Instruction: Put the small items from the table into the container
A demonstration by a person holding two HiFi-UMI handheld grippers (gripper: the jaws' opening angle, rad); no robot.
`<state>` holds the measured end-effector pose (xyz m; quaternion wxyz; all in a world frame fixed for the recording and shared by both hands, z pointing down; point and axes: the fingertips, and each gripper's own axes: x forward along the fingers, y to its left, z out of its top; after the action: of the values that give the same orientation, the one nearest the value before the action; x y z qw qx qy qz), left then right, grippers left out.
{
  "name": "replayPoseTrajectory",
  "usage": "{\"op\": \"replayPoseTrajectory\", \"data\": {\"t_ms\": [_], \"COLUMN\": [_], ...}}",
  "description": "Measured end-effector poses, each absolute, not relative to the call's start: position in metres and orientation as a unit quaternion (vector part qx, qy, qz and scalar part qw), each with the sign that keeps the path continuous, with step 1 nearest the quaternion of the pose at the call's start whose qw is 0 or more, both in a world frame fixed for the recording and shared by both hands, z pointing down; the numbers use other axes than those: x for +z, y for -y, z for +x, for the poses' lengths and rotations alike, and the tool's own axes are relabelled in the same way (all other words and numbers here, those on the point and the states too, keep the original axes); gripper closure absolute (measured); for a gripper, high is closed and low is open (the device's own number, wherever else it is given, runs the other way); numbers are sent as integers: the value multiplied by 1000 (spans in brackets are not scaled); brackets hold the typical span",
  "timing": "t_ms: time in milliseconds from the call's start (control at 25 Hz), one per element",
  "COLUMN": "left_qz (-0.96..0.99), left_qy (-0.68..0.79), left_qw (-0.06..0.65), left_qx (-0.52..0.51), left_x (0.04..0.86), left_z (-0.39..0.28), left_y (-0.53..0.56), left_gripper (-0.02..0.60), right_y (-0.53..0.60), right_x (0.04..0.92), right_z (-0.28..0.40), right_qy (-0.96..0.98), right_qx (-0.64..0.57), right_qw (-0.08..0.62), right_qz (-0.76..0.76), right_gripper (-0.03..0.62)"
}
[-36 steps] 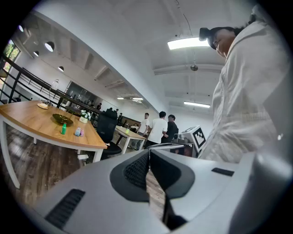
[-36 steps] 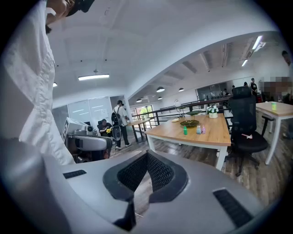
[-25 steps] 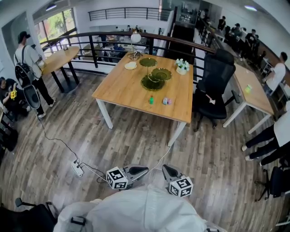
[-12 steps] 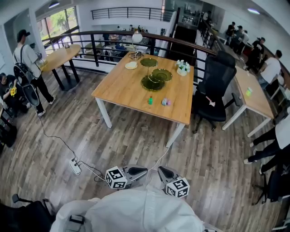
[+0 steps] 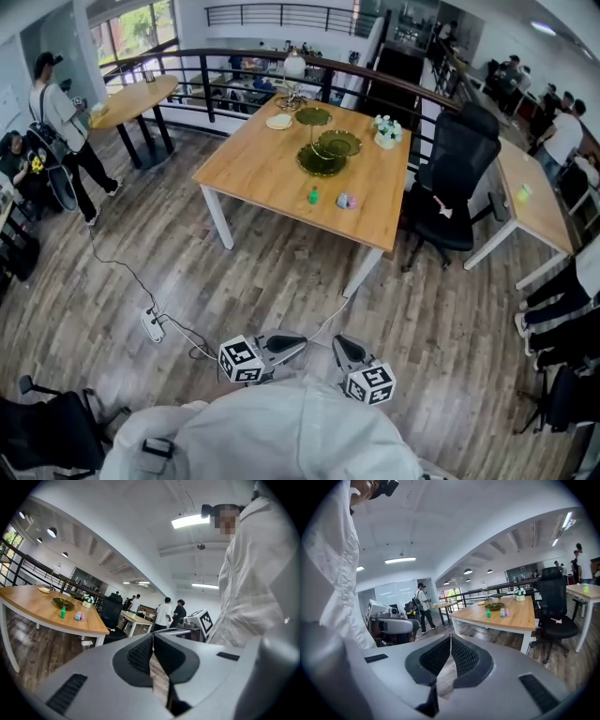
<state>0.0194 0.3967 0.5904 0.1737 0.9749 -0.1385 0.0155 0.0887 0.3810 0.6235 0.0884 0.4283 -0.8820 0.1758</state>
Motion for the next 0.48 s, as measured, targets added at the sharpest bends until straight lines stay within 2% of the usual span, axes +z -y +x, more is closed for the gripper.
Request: {"op": "replayPoseTrajectory", "data": {"t_ms": [480], "left_qz": [973], "left_qy": [142], "left_qw": [183], "left_qx": [20], "left_x": [592], "left_z": [36], "left_y": [-364], "left_gripper": [571], "right_y": [-347], "right_x": [625], "right_z": [106], "right_qy": [886], "right_qx": [175], "right_qw": [92], "right_qz": [420], "right_gripper": [579]}}
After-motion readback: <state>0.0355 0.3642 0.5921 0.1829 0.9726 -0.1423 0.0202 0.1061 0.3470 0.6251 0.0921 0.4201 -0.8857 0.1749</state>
